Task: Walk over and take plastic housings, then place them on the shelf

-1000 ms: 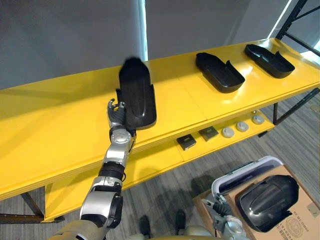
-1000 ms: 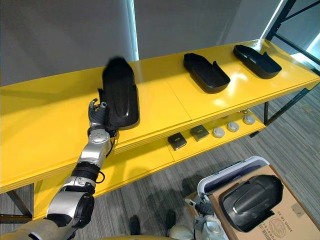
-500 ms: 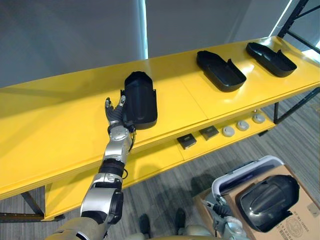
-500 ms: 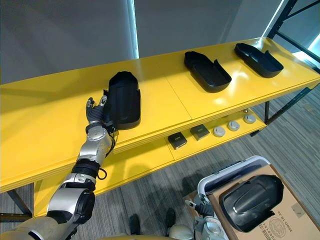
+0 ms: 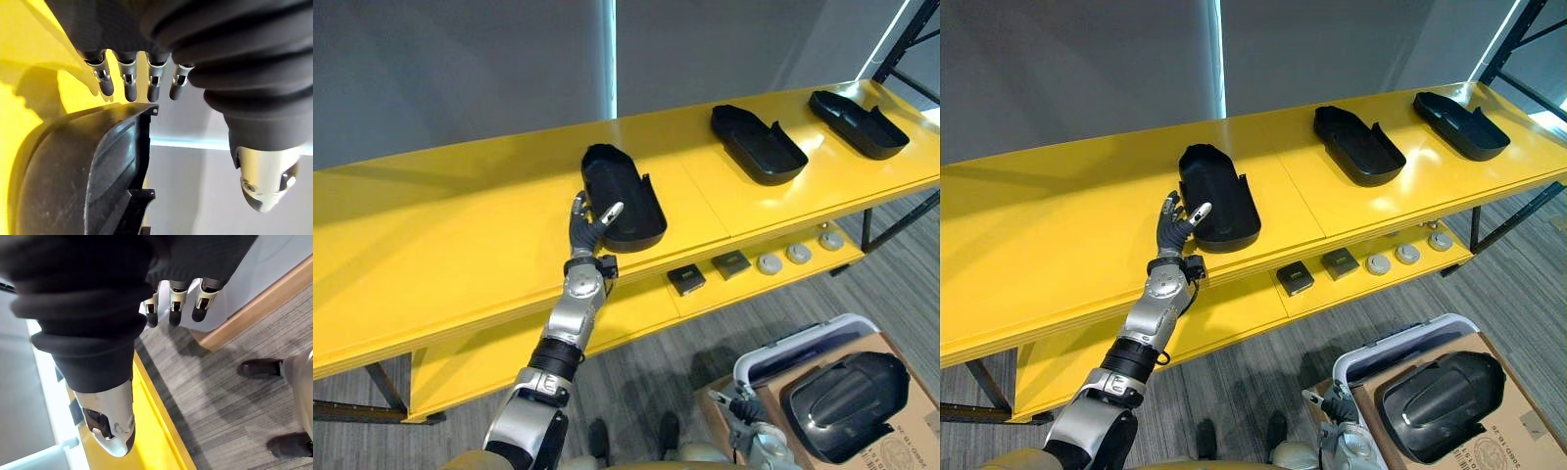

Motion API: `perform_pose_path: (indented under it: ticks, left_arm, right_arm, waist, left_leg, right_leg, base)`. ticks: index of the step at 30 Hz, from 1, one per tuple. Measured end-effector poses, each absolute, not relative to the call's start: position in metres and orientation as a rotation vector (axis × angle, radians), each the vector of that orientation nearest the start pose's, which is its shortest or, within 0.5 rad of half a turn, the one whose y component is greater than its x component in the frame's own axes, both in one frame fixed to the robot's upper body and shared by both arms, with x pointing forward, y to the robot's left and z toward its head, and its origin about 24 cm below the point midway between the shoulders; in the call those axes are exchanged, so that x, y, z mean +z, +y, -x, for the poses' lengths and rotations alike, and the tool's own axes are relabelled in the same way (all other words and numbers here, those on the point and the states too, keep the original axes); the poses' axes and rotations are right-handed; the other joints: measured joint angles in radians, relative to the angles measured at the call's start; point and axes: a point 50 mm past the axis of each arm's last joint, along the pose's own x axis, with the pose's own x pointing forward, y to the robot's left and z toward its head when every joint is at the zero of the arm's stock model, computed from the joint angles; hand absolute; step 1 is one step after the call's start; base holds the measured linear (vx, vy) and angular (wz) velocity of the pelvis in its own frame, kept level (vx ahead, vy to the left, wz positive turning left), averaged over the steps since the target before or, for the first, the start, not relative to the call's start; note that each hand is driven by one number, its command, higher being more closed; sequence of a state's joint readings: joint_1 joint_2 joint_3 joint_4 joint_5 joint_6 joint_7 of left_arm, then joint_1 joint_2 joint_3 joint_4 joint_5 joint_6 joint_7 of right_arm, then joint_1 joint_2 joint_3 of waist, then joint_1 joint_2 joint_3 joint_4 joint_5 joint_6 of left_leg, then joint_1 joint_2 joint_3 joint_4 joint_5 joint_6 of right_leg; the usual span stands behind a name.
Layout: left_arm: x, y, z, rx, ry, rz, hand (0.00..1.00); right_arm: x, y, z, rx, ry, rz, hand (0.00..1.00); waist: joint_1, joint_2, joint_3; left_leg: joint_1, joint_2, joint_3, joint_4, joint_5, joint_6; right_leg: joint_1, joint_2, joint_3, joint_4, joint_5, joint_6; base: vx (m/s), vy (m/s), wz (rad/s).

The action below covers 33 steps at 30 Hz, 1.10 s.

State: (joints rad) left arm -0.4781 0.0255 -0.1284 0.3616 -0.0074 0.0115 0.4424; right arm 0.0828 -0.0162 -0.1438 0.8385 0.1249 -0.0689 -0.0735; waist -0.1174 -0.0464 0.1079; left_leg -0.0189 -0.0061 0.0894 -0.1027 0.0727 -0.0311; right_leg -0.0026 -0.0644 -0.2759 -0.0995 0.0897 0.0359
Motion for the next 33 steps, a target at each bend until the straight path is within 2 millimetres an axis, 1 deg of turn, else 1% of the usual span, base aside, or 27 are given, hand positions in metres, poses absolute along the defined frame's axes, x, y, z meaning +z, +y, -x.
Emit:
perform_pose_path:
  ticks: [2, 3, 5, 6, 7, 9, 11, 14, 17, 19, 21, 23, 26, 27, 29, 33]
  left_arm:
    - [0.101, 0.110, -0.333, 0.214, -0.166, -0.128, 0.00]
    - [0.109, 0.110, -0.330, 0.226, -0.224, -0.174, 0.00]
    - [0.115, 0.108, -0.323, 0.227, -0.275, -0.213, 0.00]
    - [0.117, 0.107, -0.316, 0.223, -0.303, -0.231, 0.00]
    - [0.115, 0.106, -0.308, 0.216, -0.321, -0.255, 1.00]
    - [0.113, 0.105, -0.298, 0.197, -0.338, -0.280, 1.00]
    - [0.106, 0.099, -0.287, 0.143, -0.345, -0.307, 1.00]
    - [0.090, 0.081, -0.271, -0.003, -0.329, -0.349, 1.00]
    - [0.081, 0.068, -0.262, -0.120, -0.315, -0.359, 1.00]
    - [0.080, 0.062, -0.260, -0.175, -0.318, -0.363, 1.00]
    - [0.074, 0.058, -0.258, -0.224, -0.310, -0.392, 1.00]
    - [0.059, 0.051, -0.255, -0.290, -0.269, -0.452, 1.00]
    - [0.049, 0.046, -0.253, -0.328, -0.244, -0.506, 1.00]
    - [0.045, 0.041, -0.253, -0.356, -0.242, -0.535, 1.00]
    - [0.045, 0.038, -0.255, -0.369, -0.250, -0.559, 1.00]
    - [0.044, 0.033, -0.267, -0.385, -0.249, -0.616, 1.00]
  right_arm:
    - [-0.137, -0.187, -0.137, -0.298, 0.846, -0.126, 0.00]
    - [-0.137, -0.187, -0.136, -0.299, 0.848, -0.126, 0.00]
    - [-0.138, -0.187, -0.134, -0.301, 0.851, -0.127, 0.00]
    - [-0.139, -0.187, -0.132, -0.302, 0.857, -0.128, 0.00]
    - [-0.140, -0.186, -0.130, -0.303, 0.865, -0.130, 0.00]
    - [-0.141, -0.185, -0.128, -0.302, 0.867, -0.134, 0.00]
    - [-0.140, -0.182, -0.130, -0.292, 0.861, -0.139, 0.00]
    - [-0.141, -0.182, -0.129, -0.290, 0.861, -0.139, 0.00]
    - [-0.141, -0.182, -0.129, -0.288, 0.861, -0.138, 0.00]
    - [-0.141, -0.182, -0.129, -0.285, 0.860, -0.136, 0.00]
    - [-0.141, -0.180, -0.129, -0.270, 0.862, -0.128, 0.00]
    - [-0.141, -0.177, -0.130, -0.255, 0.863, -0.124, 0.00]
    - [-0.141, -0.177, -0.129, -0.254, 0.864, -0.123, 0.00]
    - [-0.141, -0.177, -0.129, -0.255, 0.864, -0.123, 0.00]
    - [-0.141, -0.177, -0.129, -0.254, 0.864, -0.123, 0.00]
    - [-0.140, -0.177, -0.133, -0.253, 0.853, -0.123, 0.00]
  waist:
    - [0.003, 0.000, 0.000]
    - [0.008, 0.001, -0.001]
    - [0.018, 0.002, -0.001]
    - [0.019, 0.002, -0.001]
    - [0.021, 0.002, -0.001]
    - [0.023, 0.002, -0.001]
    - [0.029, 0.002, -0.001]
    - [0.047, 0.002, -0.001]
    - [0.049, 0.002, -0.001]
    - [0.049, 0.002, -0.001]
    - [0.049, 0.002, -0.002]
    - [0.048, 0.002, -0.003]
    - [0.045, 0.001, -0.003]
    - [0.045, 0.001, -0.003]
    - [0.044, 0.001, -0.003]
    - [0.040, 0.000, -0.004]
  left_leg:
    - [0.000, 0.000, -0.003, 0.000, 0.000, 0.000]
    - [0.000, 0.000, -0.004, 0.000, 0.003, 0.005]
    - [0.003, 0.000, -0.007, 0.000, 0.004, 0.005]
    - [0.008, 0.000, -0.010, 0.000, 0.004, 0.005]
    - [0.014, 0.000, -0.012, 0.000, 0.004, 0.005]
    - [0.017, -0.001, -0.015, 0.000, 0.003, 0.005]
    - [0.015, -0.002, -0.021, 0.000, 0.003, 0.005]
    - [0.015, -0.003, -0.020, 0.000, 0.003, 0.005]
    - [0.010, -0.002, -0.018, 0.000, 0.003, 0.004]
    - [0.000, -0.001, -0.016, 0.000, -0.001, -0.001]
    - [-0.002, 0.000, -0.011, 0.000, -0.001, -0.001]
    - [-0.005, 0.000, -0.006, 0.000, -0.001, -0.001]
    - [-0.007, 0.000, -0.002, 0.000, -0.001, -0.001]
    - [-0.008, 0.000, 0.000, 0.000, -0.001, -0.001]
    - [-0.014, 0.000, 0.002, 0.000, -0.001, -0.001]
    - [-0.024, 0.001, 0.014, 0.000, 0.003, 0.005]
  right_leg:
    - [0.001, 0.000, -0.003, 0.000, 0.000, 0.000]
    - [0.002, 0.000, -0.005, 0.000, 0.000, -0.001]
    - [0.004, 0.000, -0.011, 0.000, 0.001, -0.002]
    - [0.012, 0.000, -0.018, 0.000, 0.001, -0.002]
    - [0.020, -0.001, -0.022, 0.000, -0.002, -0.002]
    - [0.024, -0.001, -0.024, 0.000, -0.005, -0.001]
    - [0.025, -0.002, -0.025, 0.000, -0.006, -0.001]
    - [0.025, -0.003, -0.024, 0.000, -0.006, -0.001]
    - [0.019, -0.003, -0.022, -0.002, -0.010, 0.005]
    - [0.009, -0.002, -0.021, -0.002, -0.011, 0.005]
    - [0.005, -0.002, -0.016, -0.003, -0.010, 0.005]
    - [-0.001, -0.001, -0.009, -0.003, -0.009, 0.006]
    - [-0.005, -0.001, -0.005, -0.003, -0.009, 0.006]
    - [-0.006, -0.001, -0.003, -0.003, -0.009, 0.006]
    - [-0.013, -0.001, 0.000, -0.003, -0.009, 0.006]
    - [-0.028, -0.001, 0.007, -0.001, -0.003, 0.002]
  base:
    - [0.01, 0.007, 0.02]
    - [0.00, 0.000, 0.00]
    - [0.04, 0.012, 0.04]
    - [0.06, 0.010, 0.12]
    - [0.05, 0.009, 0.13]
    - [0.03, 0.011, 0.09]
    - [0.02, 0.019, 0.09]
    - [0.00, 0.000, 0.00]
    - [0.00, 0.000, 0.00]
    - [-0.03, 0.016, -0.04]
    - [-0.02, 0.017, -0.08]
    - [0.00, 0.015, -0.10]
    - [0.02, 0.018, -0.04]
    - [0.00, 0.000, 0.00]
    - [0.02, 0.013, -0.05]
    - [0.04, 0.013, -0.07]
